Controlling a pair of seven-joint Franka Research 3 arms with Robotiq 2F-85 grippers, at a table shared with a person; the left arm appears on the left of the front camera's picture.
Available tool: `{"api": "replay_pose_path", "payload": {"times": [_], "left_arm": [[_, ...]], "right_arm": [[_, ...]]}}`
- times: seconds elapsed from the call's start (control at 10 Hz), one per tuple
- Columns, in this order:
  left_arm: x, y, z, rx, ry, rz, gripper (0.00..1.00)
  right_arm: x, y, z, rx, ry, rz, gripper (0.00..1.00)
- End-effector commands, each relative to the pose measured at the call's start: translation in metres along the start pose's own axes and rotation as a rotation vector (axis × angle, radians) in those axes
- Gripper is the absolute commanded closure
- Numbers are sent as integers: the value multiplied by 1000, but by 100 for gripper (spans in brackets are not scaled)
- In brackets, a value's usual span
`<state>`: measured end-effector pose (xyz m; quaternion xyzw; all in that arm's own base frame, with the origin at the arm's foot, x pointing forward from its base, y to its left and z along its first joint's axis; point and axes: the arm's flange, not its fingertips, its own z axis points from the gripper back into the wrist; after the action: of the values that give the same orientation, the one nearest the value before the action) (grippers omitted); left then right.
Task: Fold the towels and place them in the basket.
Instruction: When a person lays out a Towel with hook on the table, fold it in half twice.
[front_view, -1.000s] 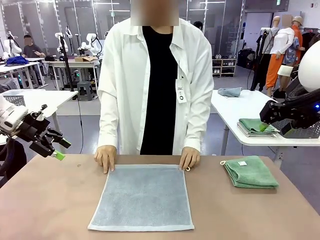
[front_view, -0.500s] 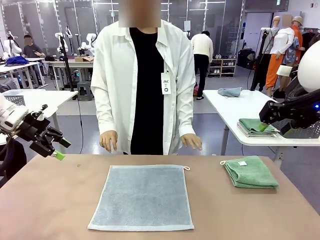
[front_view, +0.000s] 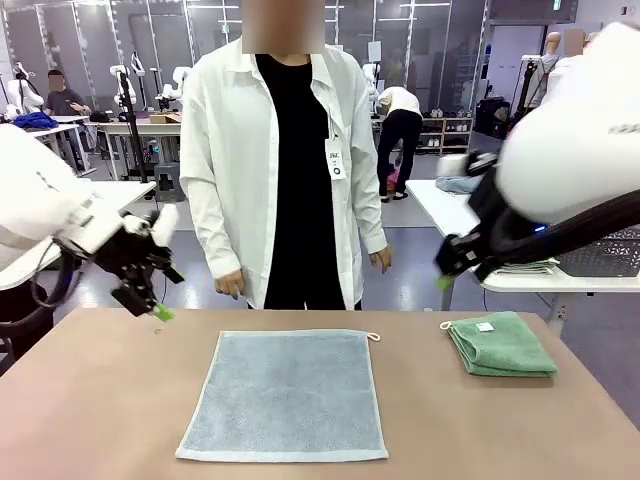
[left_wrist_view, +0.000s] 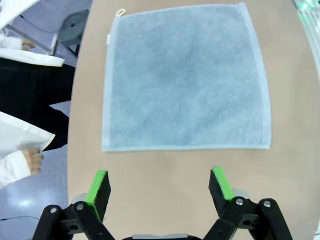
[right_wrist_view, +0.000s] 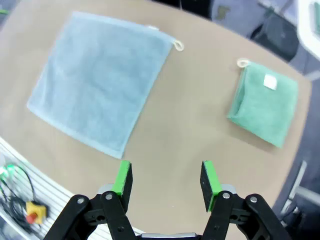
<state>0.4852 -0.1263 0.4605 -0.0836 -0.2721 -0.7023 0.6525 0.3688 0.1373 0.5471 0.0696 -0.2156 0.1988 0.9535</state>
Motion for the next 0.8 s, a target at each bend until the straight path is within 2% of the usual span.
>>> {"api": "replay_pose_path", "payload": {"times": [0.0,0.2,0.4,0.5,0.6,0.7], "left_arm": [[22,-27,-27,-27,114,-18,0],[39,-52,-48,-66,177,-78,0],[44,-74,-62,-45,237,-114,0],[44,-80,-67,-31,270,-119,0],[40,-78,-65,-3,320,-123,0],[42,-72,-70,-85,219,-128,0]], "right_arm": [[12,34,-33,71,93,335,31],[4,71,-74,96,192,598,31],[-8,95,-104,133,219,723,31],[-12,101,-113,121,235,726,31],[-13,101,-100,143,239,655,31],[-13,101,-100,143,239,655,31]]}}
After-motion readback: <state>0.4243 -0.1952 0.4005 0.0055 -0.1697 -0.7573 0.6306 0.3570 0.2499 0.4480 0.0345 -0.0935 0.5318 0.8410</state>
